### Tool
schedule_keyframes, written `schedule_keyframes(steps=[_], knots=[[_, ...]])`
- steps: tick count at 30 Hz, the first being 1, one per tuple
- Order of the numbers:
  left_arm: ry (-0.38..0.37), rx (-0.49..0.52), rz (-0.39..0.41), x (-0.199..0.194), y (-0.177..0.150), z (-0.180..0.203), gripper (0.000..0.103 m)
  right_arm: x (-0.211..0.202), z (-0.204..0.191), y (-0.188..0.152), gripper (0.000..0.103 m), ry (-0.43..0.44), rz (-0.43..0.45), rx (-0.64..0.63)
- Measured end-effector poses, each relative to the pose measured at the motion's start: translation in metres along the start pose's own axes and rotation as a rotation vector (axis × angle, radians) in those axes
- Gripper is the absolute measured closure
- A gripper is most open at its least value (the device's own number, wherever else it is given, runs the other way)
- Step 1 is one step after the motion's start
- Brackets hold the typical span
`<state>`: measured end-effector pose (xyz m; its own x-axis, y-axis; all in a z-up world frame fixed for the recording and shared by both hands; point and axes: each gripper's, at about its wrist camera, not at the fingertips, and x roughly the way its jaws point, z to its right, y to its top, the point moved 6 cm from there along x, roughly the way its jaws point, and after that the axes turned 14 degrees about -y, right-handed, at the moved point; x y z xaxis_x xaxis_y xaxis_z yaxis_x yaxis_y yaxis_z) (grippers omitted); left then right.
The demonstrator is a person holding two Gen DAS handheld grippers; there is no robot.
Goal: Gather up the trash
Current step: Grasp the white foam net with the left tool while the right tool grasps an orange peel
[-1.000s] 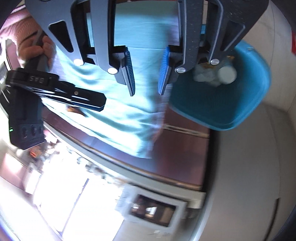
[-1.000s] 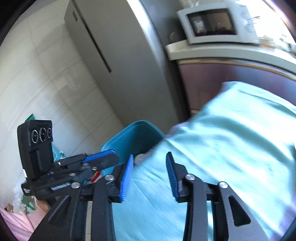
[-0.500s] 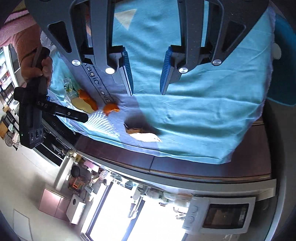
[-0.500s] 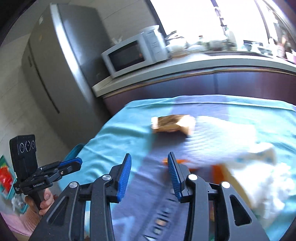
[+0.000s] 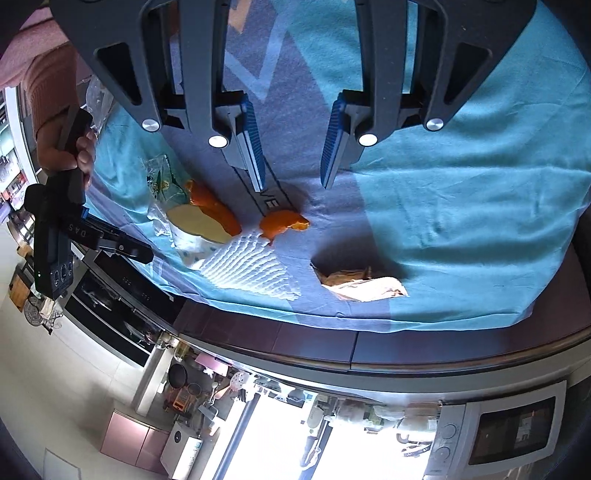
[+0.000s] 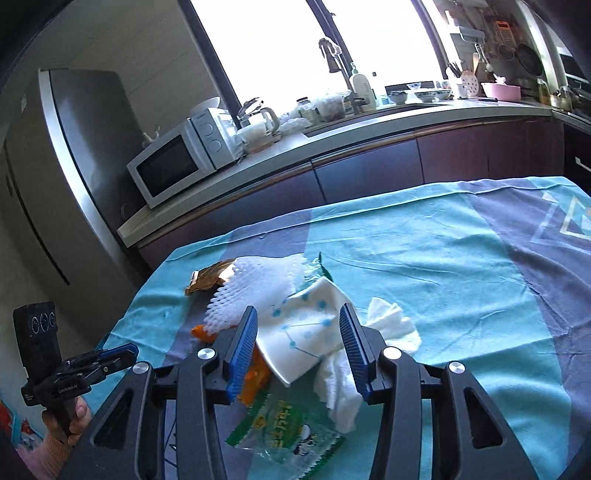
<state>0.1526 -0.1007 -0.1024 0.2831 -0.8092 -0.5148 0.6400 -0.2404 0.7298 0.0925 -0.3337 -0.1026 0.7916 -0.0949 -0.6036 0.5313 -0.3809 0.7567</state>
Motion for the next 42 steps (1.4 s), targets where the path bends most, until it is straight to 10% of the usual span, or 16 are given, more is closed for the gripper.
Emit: schedule_keyframes(steps=[25,32,42], knots=[[0.077,0.211,-0.16,0.116,0.038,0.045,0.064,0.056,-0.008,0.003,0.064,0.053,-0.087,-0.153],[0.109,0.232,-0.19,0.125,0.037,0.046,0.094,0.046,-0.005,0.003,0.083,0.068,-0.063,-0.157],[0.098,0.215,-0.123,0.104,0.044,0.049,0.098,0.029,-0.011,0.005,0.094,0.109,-0.036,-0.143]])
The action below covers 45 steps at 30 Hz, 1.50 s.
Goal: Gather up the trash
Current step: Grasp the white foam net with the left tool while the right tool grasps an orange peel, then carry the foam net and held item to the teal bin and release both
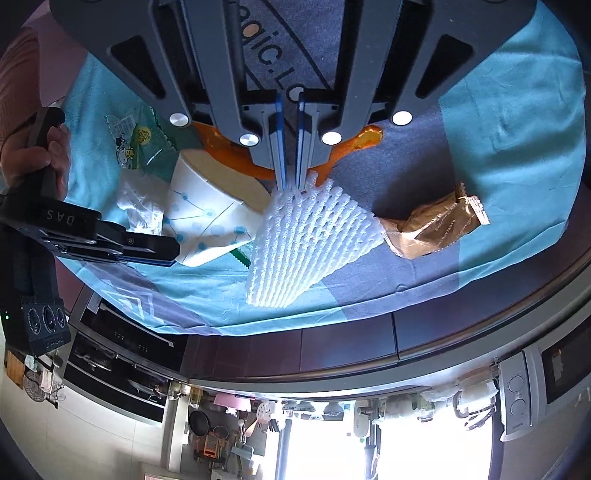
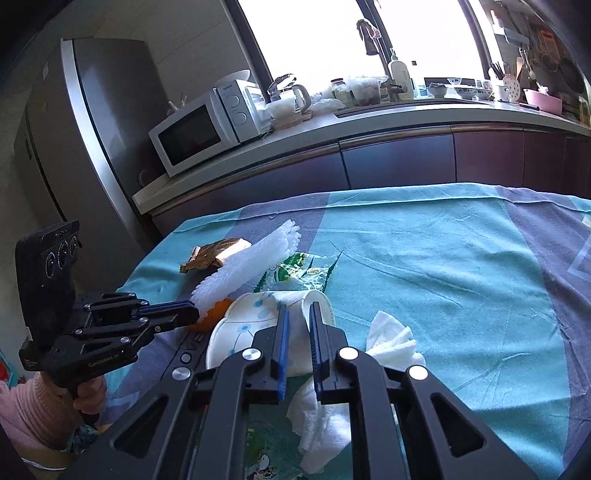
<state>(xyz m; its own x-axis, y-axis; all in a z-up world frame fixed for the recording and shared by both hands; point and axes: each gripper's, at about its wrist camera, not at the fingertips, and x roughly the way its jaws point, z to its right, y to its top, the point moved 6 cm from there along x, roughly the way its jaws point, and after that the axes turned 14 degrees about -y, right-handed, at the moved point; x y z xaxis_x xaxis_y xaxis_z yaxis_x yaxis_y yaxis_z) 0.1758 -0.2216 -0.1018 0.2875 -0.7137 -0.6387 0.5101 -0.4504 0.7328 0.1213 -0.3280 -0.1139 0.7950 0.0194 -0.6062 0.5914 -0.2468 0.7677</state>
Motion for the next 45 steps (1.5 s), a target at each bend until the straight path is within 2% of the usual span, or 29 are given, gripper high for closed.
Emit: schedule_keyframes(steps=[14,28,36,45], knots=[[-0.013,-0.042,0.143,-0.088,-0.006,-0.004,0.098,-0.02,-0.016,0.012,0.101,0.059,0.055,0.038],[0.037,-0.101,0.176,-0.153,-0.051,-0.021,0.098,-0.044,-0.053,0.025,0.102,0.125,0.118,0.016],[0.095,-0.158,0.205,-0.193,-0.08,-0.041,0.098,-0.039,-0.104,0.025,0.102,0.235,0.102,-0.026],[0.198,-0.23,0.241,-0.244,-0.113,-0.069,0.098,-0.019,-0.191,0.02,0.102,0.395,0.047,-0.103]])
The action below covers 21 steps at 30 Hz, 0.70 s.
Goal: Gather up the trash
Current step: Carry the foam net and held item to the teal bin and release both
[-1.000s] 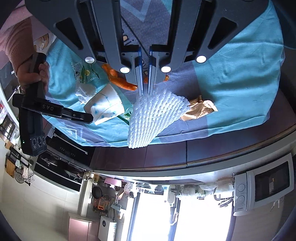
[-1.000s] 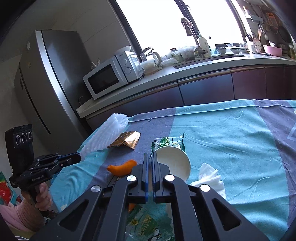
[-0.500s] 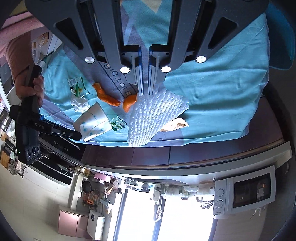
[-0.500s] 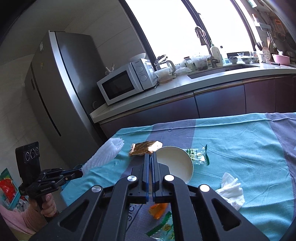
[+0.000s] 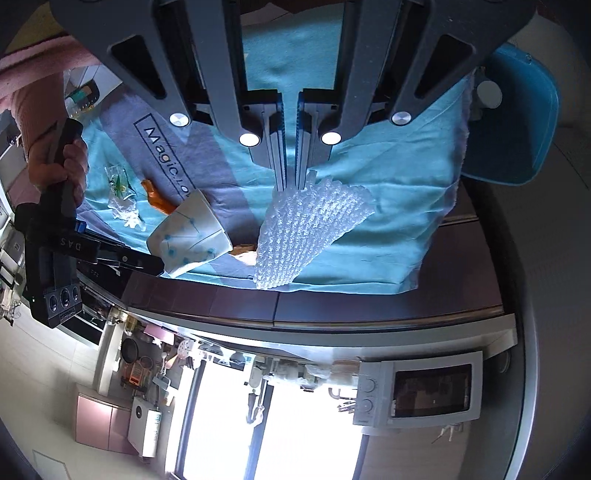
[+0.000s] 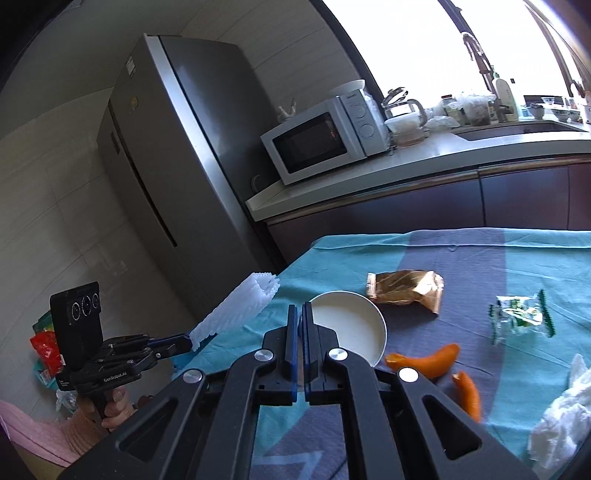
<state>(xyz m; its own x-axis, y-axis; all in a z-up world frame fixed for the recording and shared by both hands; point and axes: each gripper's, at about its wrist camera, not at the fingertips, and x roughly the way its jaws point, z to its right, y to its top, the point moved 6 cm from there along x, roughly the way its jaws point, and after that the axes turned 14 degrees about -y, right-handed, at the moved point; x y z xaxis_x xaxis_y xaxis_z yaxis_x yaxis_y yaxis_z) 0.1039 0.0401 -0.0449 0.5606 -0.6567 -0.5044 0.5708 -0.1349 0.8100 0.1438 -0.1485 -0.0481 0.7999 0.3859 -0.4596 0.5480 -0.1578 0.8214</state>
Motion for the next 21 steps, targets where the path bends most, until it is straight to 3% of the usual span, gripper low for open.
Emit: schedule_keyframes(steps=[9,21], knots=[[0.123,-0.09,0.047,-0.051,-0.015,-0.055,0.098,0.053,-0.08,0.0,0.102,0.16,-0.071,-0.077],[0.294,-0.21,0.075,-0.103,-0.042,-0.128,0.098,0.101,-0.164,0.003,0.102,0.283,-0.126,-0.166]])
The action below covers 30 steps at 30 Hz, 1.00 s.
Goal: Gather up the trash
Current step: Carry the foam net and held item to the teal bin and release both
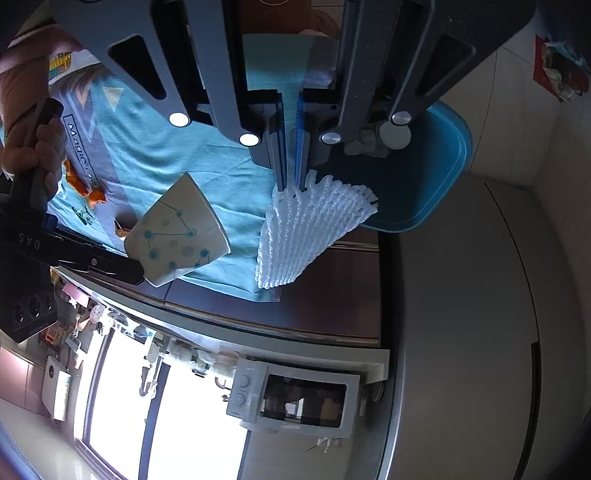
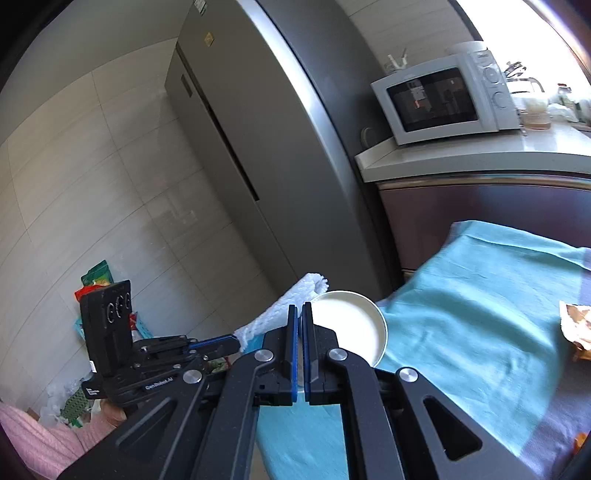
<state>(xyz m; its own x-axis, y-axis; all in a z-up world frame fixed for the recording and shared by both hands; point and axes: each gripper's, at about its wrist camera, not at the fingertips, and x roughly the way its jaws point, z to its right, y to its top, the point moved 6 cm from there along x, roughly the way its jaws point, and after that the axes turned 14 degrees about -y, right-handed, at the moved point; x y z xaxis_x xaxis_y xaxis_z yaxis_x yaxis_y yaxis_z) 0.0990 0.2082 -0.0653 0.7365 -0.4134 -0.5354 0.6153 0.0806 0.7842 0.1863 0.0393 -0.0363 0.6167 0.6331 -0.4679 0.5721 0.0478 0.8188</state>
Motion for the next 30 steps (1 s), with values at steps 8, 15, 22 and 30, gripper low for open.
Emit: schedule_keyframes(steps=[8,15,22,30], knots=[[0.06,-0.067,-0.019,0.0,-0.013,-0.042,0.098,0.037,-0.028,0.004,0.102,0.043,-0.047,-0.021],[0.101,-0.12,-0.059,0.013,-0.026,-0.072,0.098,0.075,-0.044,-0.002,0.102,0.059,-0.104,-0.023],[0.133,-0.165,-0.105,0.03,-0.04,-0.094,0.098,0.121,-0.056,-0.016,0.102,0.054,-0.191,-0.052],[0.134,-0.226,-0.139,0.053,-0.052,-0.111,0.097,0.152,-0.051,-0.036,0.099,0.028,-0.284,-0.035]])
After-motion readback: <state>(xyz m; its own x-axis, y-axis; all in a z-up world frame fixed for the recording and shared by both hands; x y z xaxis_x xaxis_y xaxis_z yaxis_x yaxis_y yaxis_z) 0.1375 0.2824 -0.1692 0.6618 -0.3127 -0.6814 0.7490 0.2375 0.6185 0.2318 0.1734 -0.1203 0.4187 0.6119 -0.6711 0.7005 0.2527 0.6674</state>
